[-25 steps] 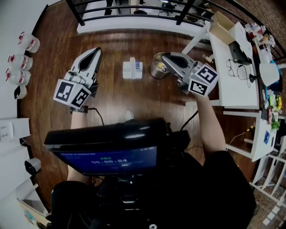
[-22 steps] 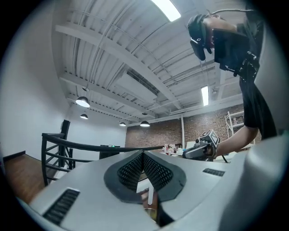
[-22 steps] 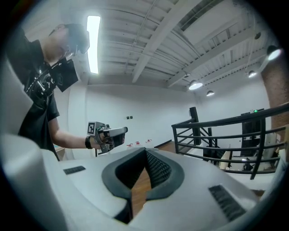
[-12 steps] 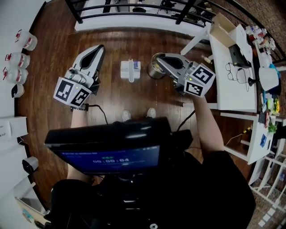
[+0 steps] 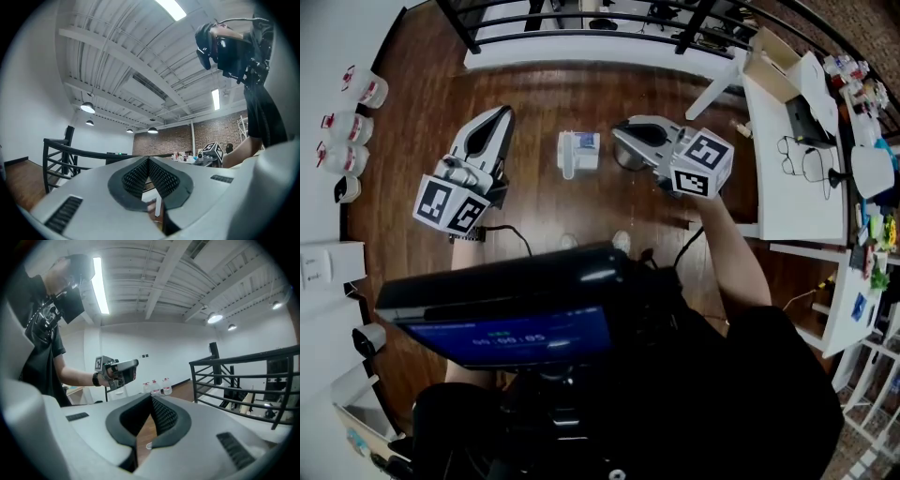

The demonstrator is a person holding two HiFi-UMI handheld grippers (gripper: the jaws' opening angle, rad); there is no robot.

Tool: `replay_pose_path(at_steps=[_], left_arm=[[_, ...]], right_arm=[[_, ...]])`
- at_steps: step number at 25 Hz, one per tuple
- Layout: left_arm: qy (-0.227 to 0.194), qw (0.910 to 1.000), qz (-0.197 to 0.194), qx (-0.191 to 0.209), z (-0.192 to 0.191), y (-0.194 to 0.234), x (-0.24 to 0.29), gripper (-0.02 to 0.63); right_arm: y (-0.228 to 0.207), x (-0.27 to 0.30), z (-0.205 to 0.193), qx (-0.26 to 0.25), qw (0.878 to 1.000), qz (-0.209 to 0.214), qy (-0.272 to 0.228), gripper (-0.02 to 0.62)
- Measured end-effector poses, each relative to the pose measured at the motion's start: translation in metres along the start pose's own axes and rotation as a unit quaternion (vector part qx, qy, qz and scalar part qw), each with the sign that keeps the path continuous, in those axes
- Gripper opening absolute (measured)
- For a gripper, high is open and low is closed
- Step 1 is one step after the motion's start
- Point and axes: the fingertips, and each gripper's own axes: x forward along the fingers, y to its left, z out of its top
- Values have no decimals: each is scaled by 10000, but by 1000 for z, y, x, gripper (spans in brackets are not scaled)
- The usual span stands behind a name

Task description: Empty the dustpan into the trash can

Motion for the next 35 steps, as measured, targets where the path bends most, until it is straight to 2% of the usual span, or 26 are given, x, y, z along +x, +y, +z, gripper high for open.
replay_pose_path(at_steps=[4, 8, 11, 13, 15, 18, 23, 28, 35], left_arm=[[75, 9998, 161, -105, -9, 1, -7, 0], [236, 9989, 403, -83, -17, 3, -13, 0], [292, 9982, 527, -64, -17, 6, -17, 0], [293, 9976, 621, -40, -14, 9, -20, 0], [305, 9970, 710, -17, -13, 11, -22, 5], [354, 9959, 834, -9, -11, 18, -23, 5], [428, 9949, 912, -74, -12, 29, -23, 14], [537, 9952, 816, -87, -17, 41, -14, 17], [553, 9957, 720, -173, -26, 53, 3, 17]], right_arm=[[-1, 18, -36, 205, 9987, 296, 352, 2], [-10, 43, -89, 730, 9933, 574, 690, 2], [-20, 66, -135, 1167, 9858, 699, 983, 105], [-24, 80, -162, 1588, 9785, 758, 1072, 117], [-23, 93, -181, 2122, 9667, 925, 1087, 202], [-19, 110, -202, 2777, 9464, 1213, 1115, 239], [-20, 137, -209, 3361, 9263, 1368, 1015, 261], [-30, 158, -207, 3966, 9001, 1564, 902, 261], [-41, 147, -217, 4089, 8936, 1510, 1070, 261]])
